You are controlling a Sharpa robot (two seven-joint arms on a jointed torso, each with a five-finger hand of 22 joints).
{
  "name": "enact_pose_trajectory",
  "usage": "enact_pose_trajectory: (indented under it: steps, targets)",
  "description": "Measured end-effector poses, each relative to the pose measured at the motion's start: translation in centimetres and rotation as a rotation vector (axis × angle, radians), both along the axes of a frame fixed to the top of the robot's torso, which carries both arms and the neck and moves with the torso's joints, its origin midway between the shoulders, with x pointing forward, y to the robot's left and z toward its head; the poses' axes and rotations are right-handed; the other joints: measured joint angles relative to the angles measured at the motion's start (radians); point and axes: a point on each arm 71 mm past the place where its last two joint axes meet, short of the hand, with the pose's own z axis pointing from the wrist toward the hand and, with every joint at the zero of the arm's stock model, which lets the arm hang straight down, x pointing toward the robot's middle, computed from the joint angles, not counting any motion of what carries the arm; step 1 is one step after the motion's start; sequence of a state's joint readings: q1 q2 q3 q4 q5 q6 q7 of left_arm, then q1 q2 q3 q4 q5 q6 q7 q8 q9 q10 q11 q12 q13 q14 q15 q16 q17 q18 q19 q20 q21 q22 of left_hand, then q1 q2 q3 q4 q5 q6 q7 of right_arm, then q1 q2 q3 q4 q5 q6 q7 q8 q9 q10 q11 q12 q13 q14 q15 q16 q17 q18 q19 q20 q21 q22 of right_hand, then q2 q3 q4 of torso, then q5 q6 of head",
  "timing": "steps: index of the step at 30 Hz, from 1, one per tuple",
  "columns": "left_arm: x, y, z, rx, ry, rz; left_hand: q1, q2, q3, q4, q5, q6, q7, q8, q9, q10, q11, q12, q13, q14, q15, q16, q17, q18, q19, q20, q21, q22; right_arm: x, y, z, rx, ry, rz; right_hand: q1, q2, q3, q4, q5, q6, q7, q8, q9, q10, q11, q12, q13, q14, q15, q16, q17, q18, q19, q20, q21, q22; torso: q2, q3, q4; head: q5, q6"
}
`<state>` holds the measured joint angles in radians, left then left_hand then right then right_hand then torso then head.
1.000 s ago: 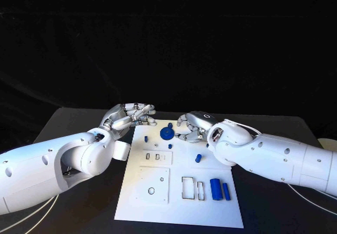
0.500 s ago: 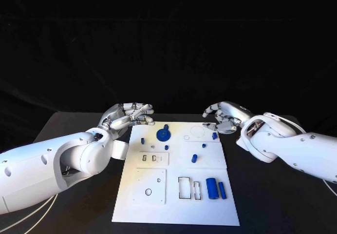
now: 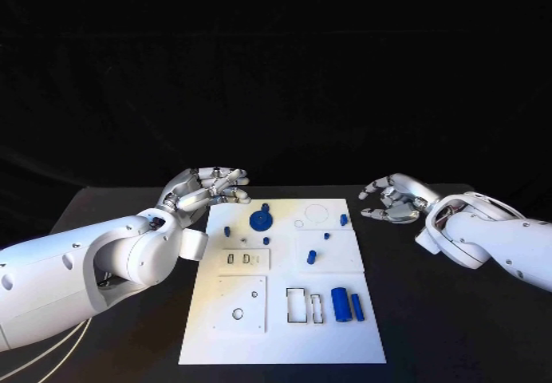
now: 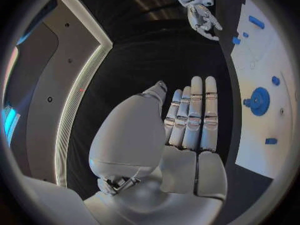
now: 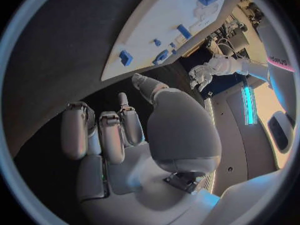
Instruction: Assemble the parts on the task board
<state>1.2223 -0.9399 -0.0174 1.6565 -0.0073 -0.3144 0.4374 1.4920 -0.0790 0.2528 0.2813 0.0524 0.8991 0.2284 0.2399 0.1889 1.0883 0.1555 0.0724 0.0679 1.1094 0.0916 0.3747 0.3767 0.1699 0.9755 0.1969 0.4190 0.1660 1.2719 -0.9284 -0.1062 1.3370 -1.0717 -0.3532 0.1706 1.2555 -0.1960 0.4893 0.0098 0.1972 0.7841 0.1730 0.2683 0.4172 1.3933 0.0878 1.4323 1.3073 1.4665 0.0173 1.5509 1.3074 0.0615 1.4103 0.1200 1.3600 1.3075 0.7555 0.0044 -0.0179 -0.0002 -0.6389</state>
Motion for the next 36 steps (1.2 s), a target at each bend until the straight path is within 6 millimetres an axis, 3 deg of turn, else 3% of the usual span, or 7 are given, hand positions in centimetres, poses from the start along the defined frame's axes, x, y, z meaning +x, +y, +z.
enact_pose_trajectory:
  steps: [7,23,32,36]
  targets:
    - [0.0,0.0,-0.1,0.0,0.002,0.0,0.0,0.0,0.0,0.0,0.0,0.0,0.0,0.0,0.0,0.0,0.0,0.0,0.0,0.0,0.0,0.0,0.0,0.0,0.0,0.0,0.0,0.0,0.4,0.7,-1.3,0.006,0.025,0.016,0.003,0.001,-0.001,-0.009,0.0,-0.023,0.006,-0.023,-0.006,-0.004,0.004,0.0,0.001,0.0,0.0,0.0,0.0,0.0,0.0,0.0,0.0,0.0,0.0,-0.0002,0.0009,0.002,-0.005]
    - [0.1,0.1,-0.2,-0.001,0.003,0.0,0.0,0.0,0.006,0.0,0.0,0.0,0.0,0.0,0.001,0.0,0.0,0.0,0.0,0.0,0.0,0.0,0.002,0.0,0.0,0.0,0.0,0.0,0.8,2.6,-3.3,-0.009,0.059,0.037,0.011,0.009,0.003,-0.013,0.0,-0.023,0.005,-0.023,-0.006,-0.004,0.004,0.0,0.001,0.0,0.0,0.0,0.0,0.0,0.0,0.0,0.0,0.0,0.0,-0.0015,0.0003,0.012,-0.016]
    - [0.1,0.1,-0.2,-0.001,0.004,0.0,0.0,0.0,0.006,0.0,0.0,0.0,0.0,0.0,0.001,0.0,0.0,0.0,0.0,0.0,0.0,0.0,0.002,0.0,0.0,0.0,0.0,0.0,1.1,3.1,-3.7,-0.019,0.065,0.04,0.015,0.015,0.017,-0.018,-0.008,0.029,0.003,-0.023,-0.005,-0.003,0.003,0.0,0.001,0.0,0.0,0.0,0.0,0.0,0.0,0.0,0.0,0.001,-0.001,-0.0009,-0.0001,0.014,-0.017]
    - [0.1,0.1,-0.2,-0.001,0.004,-0.001,0.0,0.0,0.006,0.0,0.0,0.0,0.0,0.0,0.001,0.0,0.0,0.0,0.0,0.0,0.0,0.0,0.002,0.0,0.0,0.0,0.0,0.0,1.2,3.4,-3.8,-0.021,0.068,0.042,0.012,0.028,0.023,-0.019,-0.008,0.05,0.0,-0.023,-0.005,0.002,-0.002,0.0,0.0,0.0,0.0,0.0,0.001,0.0,0.0,0.0,0.0,0.001,-0.001,-0.001,0.0001,0.015,-0.018]
